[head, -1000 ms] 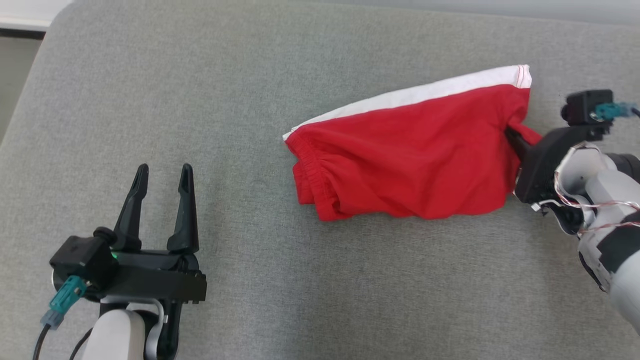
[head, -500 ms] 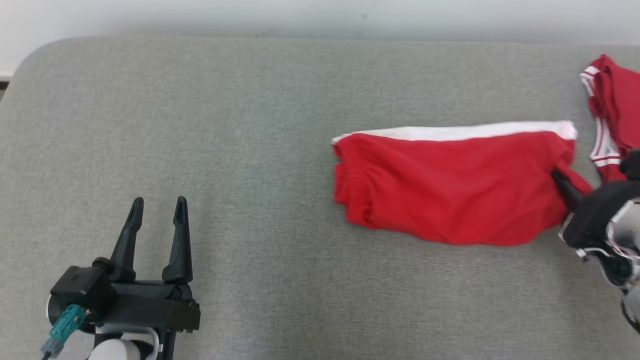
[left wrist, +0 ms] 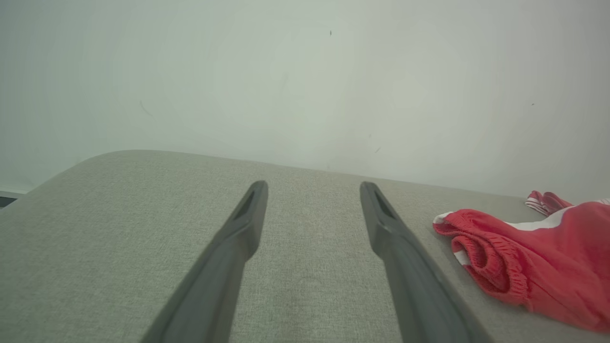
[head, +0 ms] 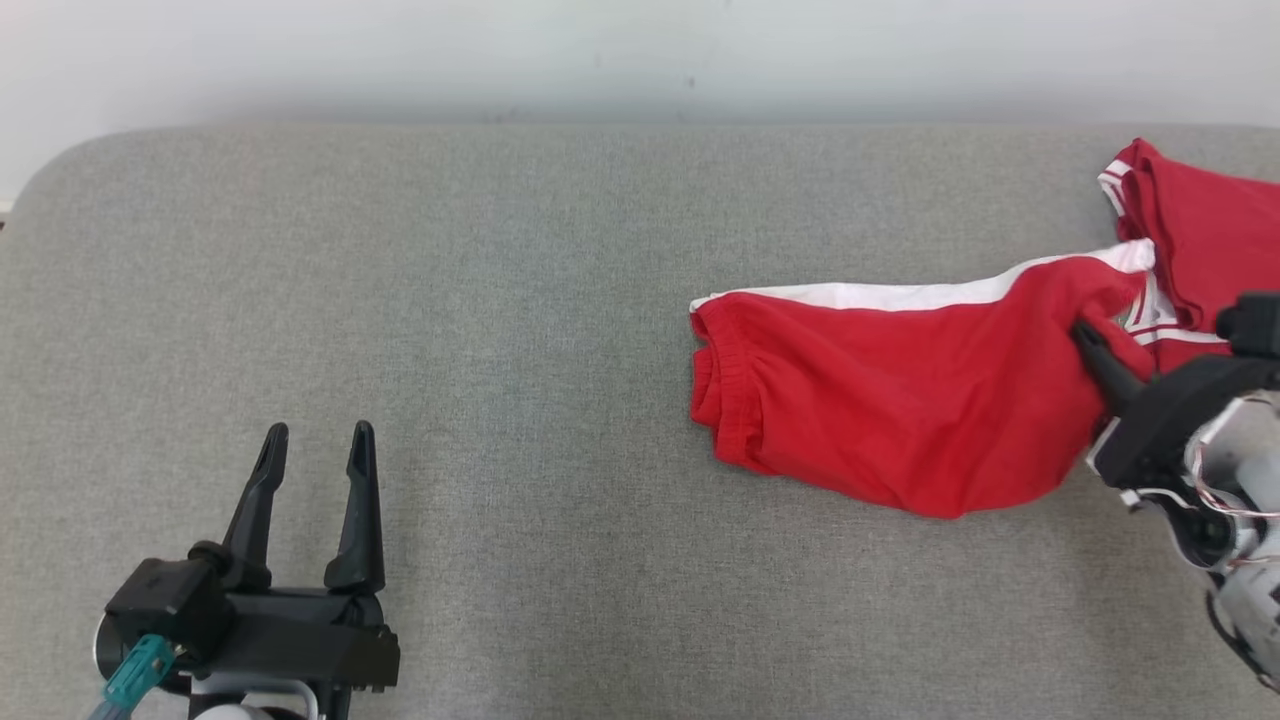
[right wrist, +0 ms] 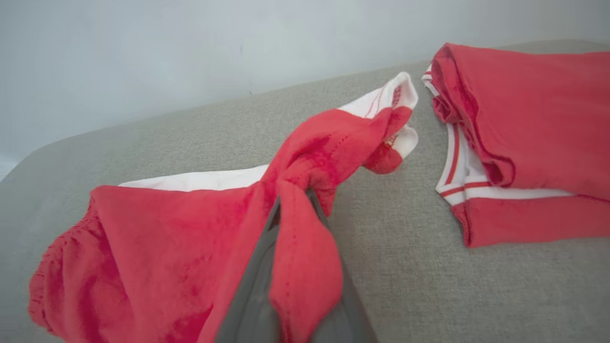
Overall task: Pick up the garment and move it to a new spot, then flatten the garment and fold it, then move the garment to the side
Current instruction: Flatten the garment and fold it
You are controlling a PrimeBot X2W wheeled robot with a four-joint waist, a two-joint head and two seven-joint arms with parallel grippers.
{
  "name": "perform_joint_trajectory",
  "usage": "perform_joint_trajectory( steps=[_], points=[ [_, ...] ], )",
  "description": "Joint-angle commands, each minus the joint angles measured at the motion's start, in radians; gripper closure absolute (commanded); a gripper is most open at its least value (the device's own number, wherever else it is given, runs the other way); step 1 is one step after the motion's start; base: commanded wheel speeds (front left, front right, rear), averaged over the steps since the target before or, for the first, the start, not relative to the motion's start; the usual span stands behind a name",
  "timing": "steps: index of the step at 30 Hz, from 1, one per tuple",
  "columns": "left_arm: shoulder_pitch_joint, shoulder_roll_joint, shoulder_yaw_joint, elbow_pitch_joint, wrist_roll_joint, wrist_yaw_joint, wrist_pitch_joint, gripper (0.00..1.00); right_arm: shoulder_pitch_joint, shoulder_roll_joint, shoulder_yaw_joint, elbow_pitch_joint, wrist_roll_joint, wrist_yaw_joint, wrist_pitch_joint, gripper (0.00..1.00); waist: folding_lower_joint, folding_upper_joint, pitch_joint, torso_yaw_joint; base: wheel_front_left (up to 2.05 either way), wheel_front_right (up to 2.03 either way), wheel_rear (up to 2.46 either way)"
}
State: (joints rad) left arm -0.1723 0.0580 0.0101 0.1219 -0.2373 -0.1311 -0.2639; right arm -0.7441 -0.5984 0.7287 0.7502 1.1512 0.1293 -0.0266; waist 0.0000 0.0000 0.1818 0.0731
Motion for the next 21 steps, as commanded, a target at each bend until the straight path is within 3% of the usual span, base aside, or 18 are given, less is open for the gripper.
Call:
perform_joint_trajectory(
  steps=[1, 14, 21],
  points=[
    [0.021, 0.001, 0.005, 0.003, 0.006, 0.002, 0.000, 0.00, -0.011, 0.014, 0.004, -0.021, 0.004, 0.002, -0.001, 1.00, 0.0000, 0.0000, -0.014, -0.005, 0.00, 0.00, 0.00],
    [0.033, -0.004, 0.001, 0.014, -0.006, 0.002, 0.000, 0.00, -0.048, 0.135, 0.055, -0.175, -0.041, 0.002, 0.051, 1.00, 0.0000, 0.0000, -0.035, 0.009, 0.00, 0.00, 0.00],
    [0.018, -0.006, -0.015, 0.023, -0.012, 0.002, 0.000, 0.00, -0.043, 0.214, 0.066, -0.133, -0.087, 0.002, 0.051, 1.00, 0.0000, 0.0000, -0.019, 0.041, 0.00, 0.00, 0.00]
  ],
)
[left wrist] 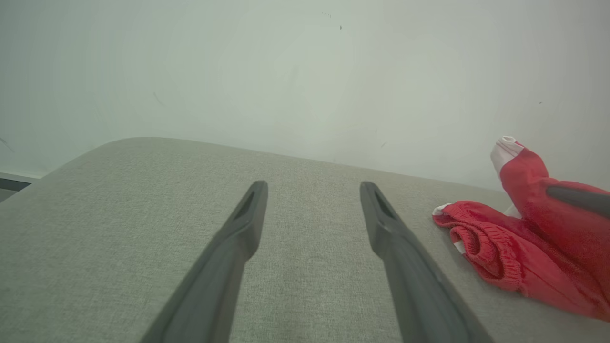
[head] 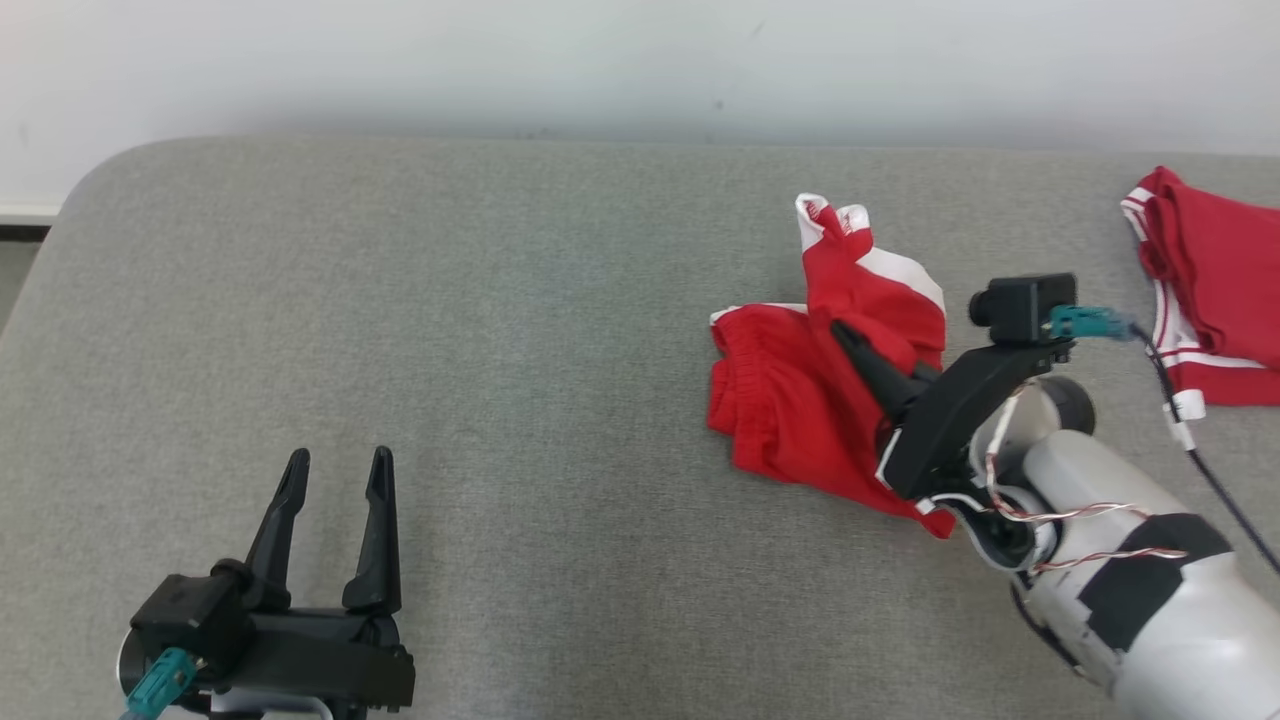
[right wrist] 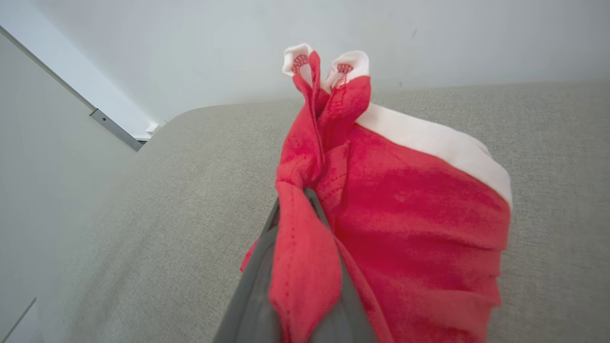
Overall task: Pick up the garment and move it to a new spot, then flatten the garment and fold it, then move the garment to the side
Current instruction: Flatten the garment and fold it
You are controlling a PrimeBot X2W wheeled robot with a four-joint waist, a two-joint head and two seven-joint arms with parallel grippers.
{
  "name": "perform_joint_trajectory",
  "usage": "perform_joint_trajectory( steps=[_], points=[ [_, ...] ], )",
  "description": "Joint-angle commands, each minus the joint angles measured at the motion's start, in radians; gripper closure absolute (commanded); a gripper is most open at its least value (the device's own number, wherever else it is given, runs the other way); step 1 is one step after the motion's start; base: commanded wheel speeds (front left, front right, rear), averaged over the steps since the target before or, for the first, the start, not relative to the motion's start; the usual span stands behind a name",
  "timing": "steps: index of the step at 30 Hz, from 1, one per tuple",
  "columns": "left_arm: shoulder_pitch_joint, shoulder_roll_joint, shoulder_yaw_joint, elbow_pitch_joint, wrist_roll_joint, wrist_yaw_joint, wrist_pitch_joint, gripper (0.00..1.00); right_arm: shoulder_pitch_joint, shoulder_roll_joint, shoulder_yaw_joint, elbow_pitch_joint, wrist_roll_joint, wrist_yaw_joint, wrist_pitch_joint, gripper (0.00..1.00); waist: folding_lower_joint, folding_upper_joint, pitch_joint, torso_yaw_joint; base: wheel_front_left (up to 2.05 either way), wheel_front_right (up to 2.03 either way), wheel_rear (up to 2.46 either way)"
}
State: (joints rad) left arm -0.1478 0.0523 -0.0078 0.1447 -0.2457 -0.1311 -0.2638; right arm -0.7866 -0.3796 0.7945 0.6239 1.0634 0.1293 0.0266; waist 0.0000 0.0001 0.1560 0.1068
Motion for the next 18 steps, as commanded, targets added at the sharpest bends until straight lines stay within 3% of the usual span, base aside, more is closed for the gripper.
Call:
perform_joint_trajectory(
  steps=[1, 8, 9, 10, 18],
  points=[
    [-0.009, 0.000, 0.001, 0.001, -0.003, 0.002, 0.000, 0.00, 0.002, 0.012, 0.001, 0.009, -0.006, 0.002, -0.003, 1.00, 0.0000, -0.0001, 0.010, 0.012, 0.00, 0.00, 0.00],
    [-0.030, -0.002, -0.008, 0.007, -0.011, 0.002, 0.000, 0.00, 0.000, 0.110, -0.006, 0.126, -0.052, 0.002, -0.064, 1.00, 0.0000, -0.0001, 0.032, 0.032, 0.00, 0.00, 0.00],
    [-0.032, -0.002, -0.009, 0.009, -0.013, 0.002, 0.000, 0.00, -0.001, 0.119, -0.005, 0.135, -0.055, 0.002, -0.073, 0.71, 0.0000, -0.0001, 0.033, 0.033, 0.00, 0.00, 0.00],
    [-0.032, -0.002, -0.010, 0.010, -0.015, 0.002, 0.000, 0.00, -0.001, 0.126, -0.004, 0.143, -0.057, 0.002, -0.082, 0.00, 0.0000, -0.0001, 0.034, 0.033, 0.00, 0.00, 0.00],
    [-0.013, -0.002, 0.013, 0.007, -0.010, 0.002, 0.000, 0.00, 0.019, 0.071, -0.031, 0.100, -0.053, 0.002, -0.221, 0.00, 0.0000, -0.0001, 0.015, 0.007, 0.00, 0.00, 0.00]
  ],
)
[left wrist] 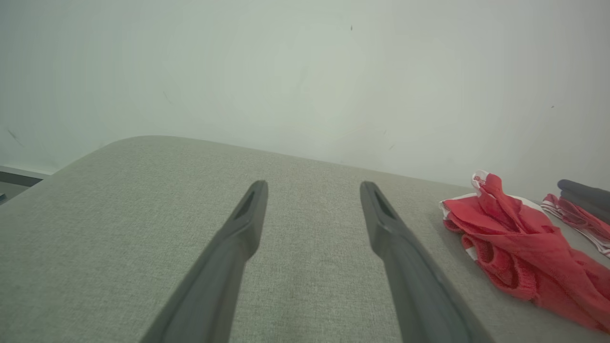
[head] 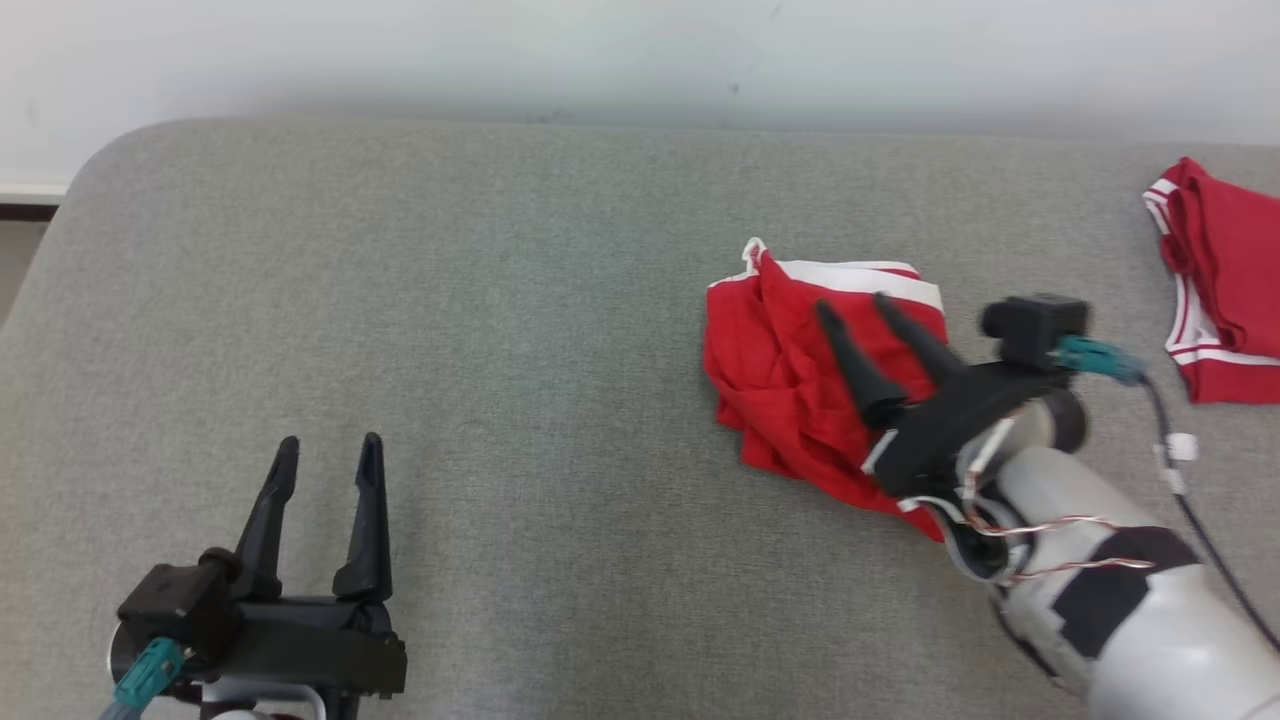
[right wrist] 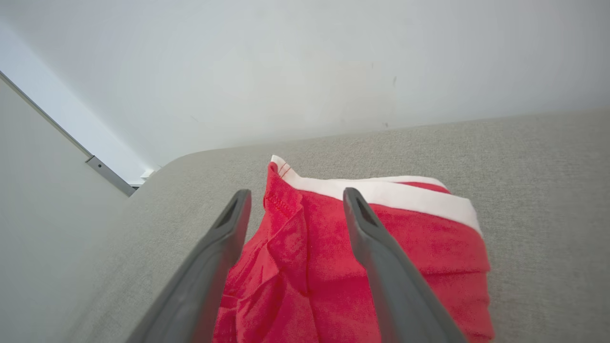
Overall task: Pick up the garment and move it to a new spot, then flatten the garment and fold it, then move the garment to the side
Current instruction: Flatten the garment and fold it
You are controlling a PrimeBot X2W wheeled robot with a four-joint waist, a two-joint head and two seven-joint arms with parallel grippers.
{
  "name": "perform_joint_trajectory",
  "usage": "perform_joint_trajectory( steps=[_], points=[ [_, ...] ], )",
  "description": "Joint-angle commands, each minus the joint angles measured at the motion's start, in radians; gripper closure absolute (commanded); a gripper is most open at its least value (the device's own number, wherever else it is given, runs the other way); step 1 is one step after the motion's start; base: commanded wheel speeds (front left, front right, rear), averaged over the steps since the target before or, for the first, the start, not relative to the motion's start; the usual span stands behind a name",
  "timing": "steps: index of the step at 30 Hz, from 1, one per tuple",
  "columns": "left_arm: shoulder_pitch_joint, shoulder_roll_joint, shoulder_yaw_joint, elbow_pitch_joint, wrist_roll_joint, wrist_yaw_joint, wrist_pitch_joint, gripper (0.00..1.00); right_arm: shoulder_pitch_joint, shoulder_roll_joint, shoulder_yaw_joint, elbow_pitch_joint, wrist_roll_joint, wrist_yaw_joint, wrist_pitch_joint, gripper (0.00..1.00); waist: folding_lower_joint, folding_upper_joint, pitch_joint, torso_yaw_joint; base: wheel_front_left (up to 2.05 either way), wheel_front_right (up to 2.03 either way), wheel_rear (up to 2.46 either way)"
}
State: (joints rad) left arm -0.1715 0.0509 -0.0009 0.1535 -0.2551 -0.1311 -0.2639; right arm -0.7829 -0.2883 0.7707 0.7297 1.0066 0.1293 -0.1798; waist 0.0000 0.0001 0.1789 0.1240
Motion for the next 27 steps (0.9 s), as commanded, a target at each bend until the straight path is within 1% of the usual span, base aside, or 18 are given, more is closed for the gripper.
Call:
perform_joint_trajectory(
  steps=[1, 7, 12, 14, 19, 20, 21, 22, 23, 27],
  points=[
    [0.014, 0.000, 0.010, -0.004, 0.001, 0.002, 0.000, 0.00, 0.022, -0.036, -0.016, -0.015, 0.003, 0.002, -0.029, 0.00, 0.0000, -0.0001, -0.010, -0.014, 0.00, 0.00, 0.00],
    [0.027, 0.000, 0.031, -0.023, 0.008, 0.002, 0.000, 0.00, 0.084, -0.130, -0.102, -0.065, -0.018, 0.002, -0.078, 0.00, 0.0000, -0.0001, -0.014, -0.035, 0.00, 0.00, 0.00],
    [0.027, 0.000, 0.043, -0.039, 0.018, 0.002, 0.000, 0.00, 0.146, -0.171, -0.190, -0.104, -0.063, 0.002, -0.085, 0.00, 0.0000, -0.0001, -0.006, -0.043, 0.00, 0.00, 0.00],
    [0.029, 0.000, 0.046, -0.046, 0.020, 0.002, 0.000, 0.00, 0.171, -0.175, -0.232, -0.124, -0.101, 0.002, -0.086, 0.00, 0.0000, -0.0001, -0.005, -0.044, 0.00, 0.00, 0.00],
    [0.035, 0.000, 0.048, -0.055, 0.036, 0.002, 0.000, 0.00, 0.235, -0.138, -0.317, -0.151, -0.163, 0.002, -0.086, 0.00, 0.0000, -0.0001, -0.004, -0.040, 0.00, 0.00, 0.00],
    [0.036, 0.000, 0.046, -0.057, 0.037, 0.002, 0.000, 0.00, 0.243, -0.131, -0.321, -0.151, -0.176, 0.002, -0.086, 0.51, 0.0000, -0.0001, -0.003, -0.038, 0.00, 0.00, 0.00],
    [0.036, 0.000, 0.046, -0.057, 0.037, 0.002, 0.000, 0.00, 0.243, -0.131, -0.321, -0.151, -0.176, 0.002, -0.086, 0.51, 0.0000, -0.0001, -0.003, -0.038, 0.00, 0.00, 0.00],
    [0.035, 0.000, 0.045, -0.058, 0.038, 0.002, 0.000, 0.00, 0.247, -0.126, -0.325, -0.151, -0.188, 0.002, -0.086, 0.94, 0.0000, -0.0001, -0.002, -0.036, 0.00, 0.00, 0.00],
    [0.034, 0.000, 0.044, -0.059, 0.039, 0.002, 0.000, 0.00, 0.249, -0.119, -0.326, -0.150, -0.200, 0.002, -0.086, 1.00, 0.0000, -0.0001, 0.000, -0.033, 0.00, 0.00, 0.00],
    [0.025, -0.001, 0.037, -0.060, 0.038, 0.002, 0.000, 0.00, 0.225, -0.090, -0.315, -0.125, -0.252, 0.002, -0.086, 1.00, 0.0000, -0.0001, 0.009, -0.018, 0.00, 0.00, 0.00]
  ],
)
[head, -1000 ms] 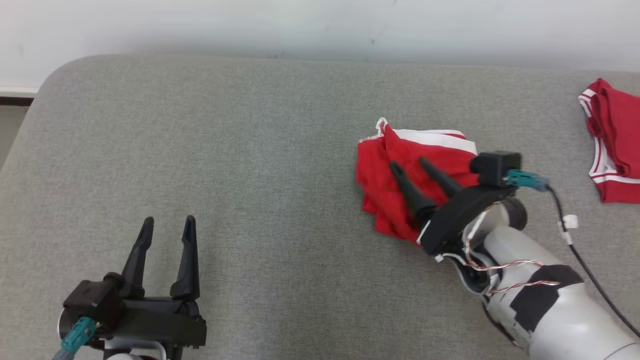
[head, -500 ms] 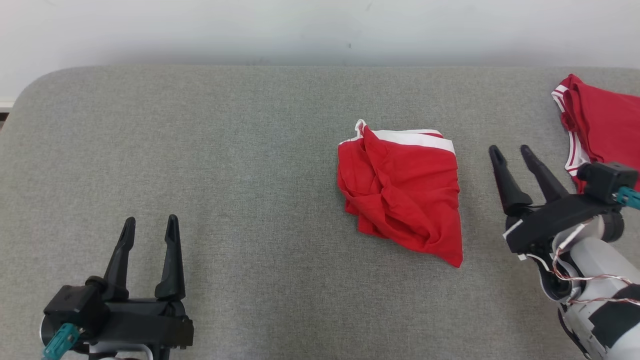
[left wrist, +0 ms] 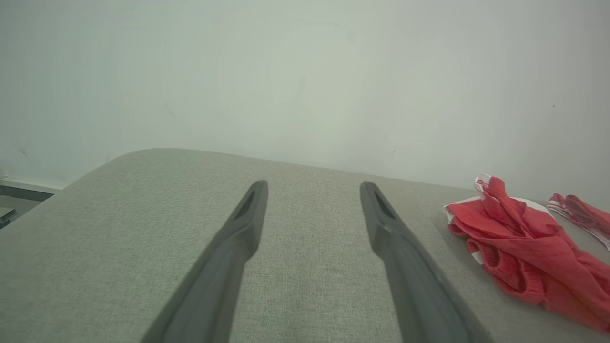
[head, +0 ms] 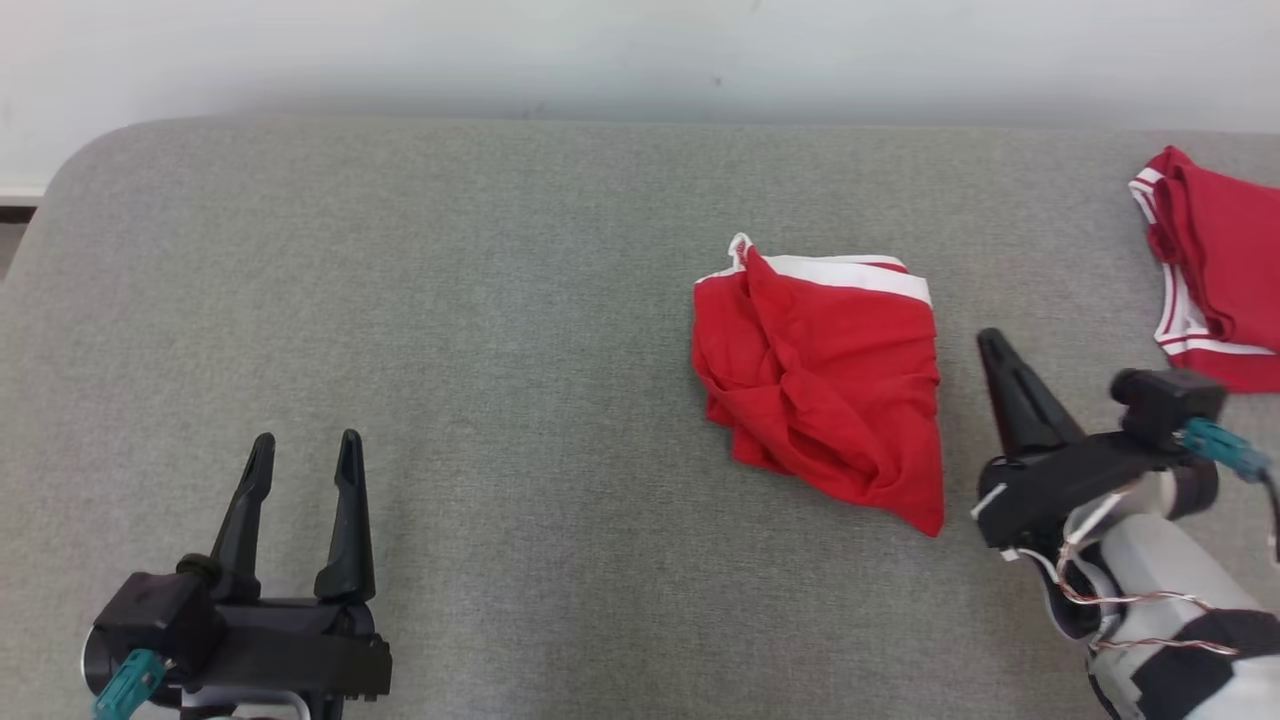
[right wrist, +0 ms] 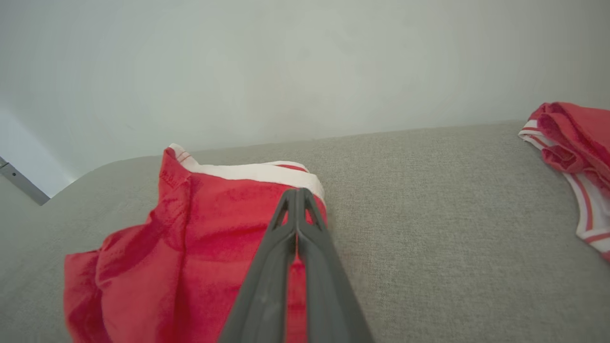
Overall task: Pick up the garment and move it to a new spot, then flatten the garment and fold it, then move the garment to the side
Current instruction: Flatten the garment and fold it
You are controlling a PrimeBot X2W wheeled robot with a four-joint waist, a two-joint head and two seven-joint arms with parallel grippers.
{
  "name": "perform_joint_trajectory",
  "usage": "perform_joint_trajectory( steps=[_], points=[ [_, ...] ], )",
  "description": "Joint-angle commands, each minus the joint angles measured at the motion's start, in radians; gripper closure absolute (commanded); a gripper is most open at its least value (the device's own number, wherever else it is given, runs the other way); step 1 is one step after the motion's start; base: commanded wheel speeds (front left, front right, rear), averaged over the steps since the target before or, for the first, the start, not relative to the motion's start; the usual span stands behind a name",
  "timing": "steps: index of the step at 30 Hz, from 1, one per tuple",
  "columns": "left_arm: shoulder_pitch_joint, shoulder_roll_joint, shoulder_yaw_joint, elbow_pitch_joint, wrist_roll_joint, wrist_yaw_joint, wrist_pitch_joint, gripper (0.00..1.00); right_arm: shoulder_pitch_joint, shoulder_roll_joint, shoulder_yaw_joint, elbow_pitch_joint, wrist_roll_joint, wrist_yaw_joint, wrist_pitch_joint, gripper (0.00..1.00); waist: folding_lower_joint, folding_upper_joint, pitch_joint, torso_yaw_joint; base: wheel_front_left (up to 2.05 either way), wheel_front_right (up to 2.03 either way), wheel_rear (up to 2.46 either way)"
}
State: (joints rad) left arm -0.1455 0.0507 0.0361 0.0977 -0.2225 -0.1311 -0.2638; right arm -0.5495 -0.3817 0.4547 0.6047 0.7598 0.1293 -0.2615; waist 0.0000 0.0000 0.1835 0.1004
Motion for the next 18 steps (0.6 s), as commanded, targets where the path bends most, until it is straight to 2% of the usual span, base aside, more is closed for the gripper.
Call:
perform_joint_trajectory(
  steps=[1, 11, 18],
  points=[
    [-0.006, 0.000, -0.001, -0.003, 0.006, 0.002, 0.000, 0.00, -0.018, 0.009, 0.011, 0.010, -0.020, 0.002, -0.004, 1.00, 0.0000, 0.0000, 0.007, 0.010, 0.00, 0.00, 0.00],
    [-0.033, -0.001, -0.022, 0.005, -0.002, 0.002, 0.000, 0.00, -0.104, 0.085, 0.095, 0.182, -0.078, 0.002, -0.004, 1.00, 0.0000, 0.0000, 0.033, 0.067, 0.00, 0.00, 0.00],
    [-0.031, 0.000, -0.023, 0.008, -0.006, 0.004, 0.000, 0.00, -0.118, 0.143, 0.138, 0.228, -0.077, 0.002, -0.004, 1.00, 0.0000, 0.0000, 0.036, 0.088, 0.00, 0.00, 0.00]
  ],
)
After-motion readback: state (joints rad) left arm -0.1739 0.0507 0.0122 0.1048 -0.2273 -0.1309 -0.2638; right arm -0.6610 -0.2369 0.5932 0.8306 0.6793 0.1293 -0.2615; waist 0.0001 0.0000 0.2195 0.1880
